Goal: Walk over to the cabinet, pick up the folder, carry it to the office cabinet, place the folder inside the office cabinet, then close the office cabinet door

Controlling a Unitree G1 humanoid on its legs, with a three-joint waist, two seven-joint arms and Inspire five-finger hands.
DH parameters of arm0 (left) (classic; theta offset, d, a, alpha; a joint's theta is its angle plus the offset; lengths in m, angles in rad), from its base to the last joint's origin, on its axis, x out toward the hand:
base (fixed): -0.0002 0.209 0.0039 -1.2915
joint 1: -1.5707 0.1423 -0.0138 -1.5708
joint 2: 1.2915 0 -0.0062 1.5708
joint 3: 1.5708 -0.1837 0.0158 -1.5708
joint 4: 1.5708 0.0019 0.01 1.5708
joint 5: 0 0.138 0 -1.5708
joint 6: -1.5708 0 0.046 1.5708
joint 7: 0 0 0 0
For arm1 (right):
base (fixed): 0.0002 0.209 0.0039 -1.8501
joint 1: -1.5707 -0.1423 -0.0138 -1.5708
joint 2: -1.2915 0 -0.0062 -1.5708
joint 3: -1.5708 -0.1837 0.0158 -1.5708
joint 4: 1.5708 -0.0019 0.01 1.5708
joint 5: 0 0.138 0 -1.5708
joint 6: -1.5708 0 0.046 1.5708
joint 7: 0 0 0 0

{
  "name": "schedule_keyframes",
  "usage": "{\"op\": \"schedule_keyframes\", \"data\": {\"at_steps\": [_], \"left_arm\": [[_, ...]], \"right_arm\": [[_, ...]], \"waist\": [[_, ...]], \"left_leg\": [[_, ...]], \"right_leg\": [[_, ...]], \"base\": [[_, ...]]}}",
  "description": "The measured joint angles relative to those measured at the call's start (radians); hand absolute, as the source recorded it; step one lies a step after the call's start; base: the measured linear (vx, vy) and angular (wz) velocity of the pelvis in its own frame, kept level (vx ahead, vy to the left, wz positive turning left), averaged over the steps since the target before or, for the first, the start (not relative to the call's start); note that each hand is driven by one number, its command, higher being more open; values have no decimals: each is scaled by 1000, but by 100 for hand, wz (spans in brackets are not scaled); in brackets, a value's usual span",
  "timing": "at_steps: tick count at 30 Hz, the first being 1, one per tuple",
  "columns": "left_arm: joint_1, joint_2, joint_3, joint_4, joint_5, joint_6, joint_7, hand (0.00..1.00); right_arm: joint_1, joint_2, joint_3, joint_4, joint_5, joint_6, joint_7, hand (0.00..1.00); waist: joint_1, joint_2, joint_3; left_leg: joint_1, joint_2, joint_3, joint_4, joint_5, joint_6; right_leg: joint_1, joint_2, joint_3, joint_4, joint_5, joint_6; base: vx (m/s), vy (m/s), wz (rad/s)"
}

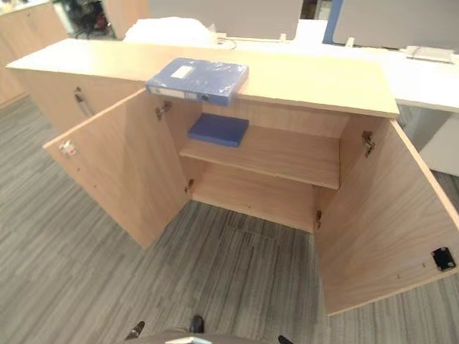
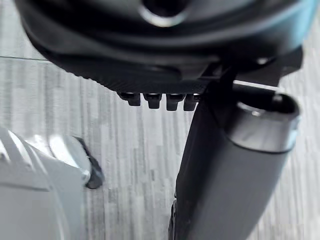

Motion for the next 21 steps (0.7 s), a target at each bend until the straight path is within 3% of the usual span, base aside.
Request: {"op": "schedule_keyframes", "data": {"at_steps": [1, 2, 3, 4, 5, 6, 7, 9, 10, 13, 15, 17, 19, 20, 21], "left_arm": [[3, -10, -8, 1, 12, 1, 0, 100], [-1, -13, -14, 1, 21, 1, 1, 100], [-19, -13, -22, 2, 40, 0, 3, 100], [-32, -11, -23, 2, 46, -1, 4, 100], [-56, -11, -26, 0, 54, -4, 1, 100], [-72, -15, -27, 1, 54, -6, -3, 100], [-76, -17, -19, -5, 52, -4, -8, 100], [-74, -24, 24, -36, 52, -5, -7, 100], [-73, -32, 57, -43, 52, -8, -6, 100], [-69, -58, 93, -56, 58, -6, -7, 100], [-63, -70, 110, -72, 61, -4, -4, 100], [-64, -73, 136, -101, 60, 1, -7, 100], [-56, -86, 137, -117, 60, 2, -8, 100], [-47, -90, 135, -117, 61, 4, -8, 100], [-41, -91, 132, -115, 62, 5, -8, 100]], "right_arm": [[1, -16, -5, -7, 1, -9, 6, 100], [-3, -24, -4, -14, 1, -10, 5, 100], [-23, -35, 17, -25, -1, -12, 8, 100], [-32, -34, 30, -24, -1, -13, 8, 100], [-45, -28, 54, -23, -1, -16, 8, 100], [-46, -14, 79, -27, -1, -22, 8, 100], [-45, -7, 81, -37, 0, -23, 9, 100], [-25, 4, 128, -51, -1, -23, 3, 100], [-6, 9, 132, -55, 0, -23, 2, 100], [10, 3, 115, -62, -1, -16, 0, 100], [14, -2, 126, -69, 0, -14, -7, 100], [40, -3, 191, -110, 0, -15, -14, 100], [42, -17, 215, -125, 0, -17, -14, 100], [38, -30, 233, -130, -1, -14, -15, 100], [29, -32, 231, -129, -1, -12, -15, 100]], "waist": [[-20, 24, -6], [-33, 36, -5], [-50, 53, 4], [-49, 51, 10], [-48, 49, 27], [-48, 49, 42], [-47, 46, 45], [-44, 25, 48], [-44, 12, 49], [-39, 28, 42], [-42, 40, 43], [-33, 35, 43], [-20, 53, 41], [-12, 66, 39], [-3, 69, 41]], "left_leg": [[40, -24, 16, -26, -11, 25], [53, -29, 19, -30, -19, 34], [78, -27, 18, -35, -40, 54], [90, -25, 18, -43, -44, 58], [126, -11, 13, -65, -48, 64], [160, 7, 1, -83, -54, 61], [180, 17, -2, -95, -58, 54], [220, 44, -19, -103, -85, 23], [241, 58, -40, -103, -102, 8], [254, 110, -53, -96, -125, -39], [253, 154, -51, -32, -160, -84], [117, 213, -23, 350, -248, -166], [-8, 276, 28, 641, -264, -161], [-67, 311, 64, 756, -276, -139], [-100, 317, 89, 777, -288, -112]], "right_leg": [[-51, -45, -57, 99, 85, -54], [-71, -53, -73, 137, 76, -51], [-131, -30, -112, 196, -16, -10], [-154, -13, -132, 202, -52, 6], [-179, 34, -173, 167, -114, 39], [-191, 85, -223, 77, -150, 51], [-197, 109, -242, 27, -158, 56], [-199, 167, -271, -210, -139, 81], [-173, 175, -302, -266, -116, 22], [-134, 216, -352, -300, -136, -12], [-69, 249, -391, -352, -137, -16], [42, 281, -415, -444, -135, -19], [102, 311, -417, -497, -131, -28], [148, 321, -416, -531, -131, -33], [192, 318, -410, -559, -131, -33]], "base": [[189, 222, -27], [224, 244, -23], [182, 171, -14], [219, 107, -9], [183, 26, 5], [189, -12, 10], [177, -74, 16], [258, -163, 24], [264, -199, 36], [357, -249, 33], [296, -249, 41], [283, -191, 41], [229, -100, 2], [266, -42, -10], [229, 1, -12]]}}
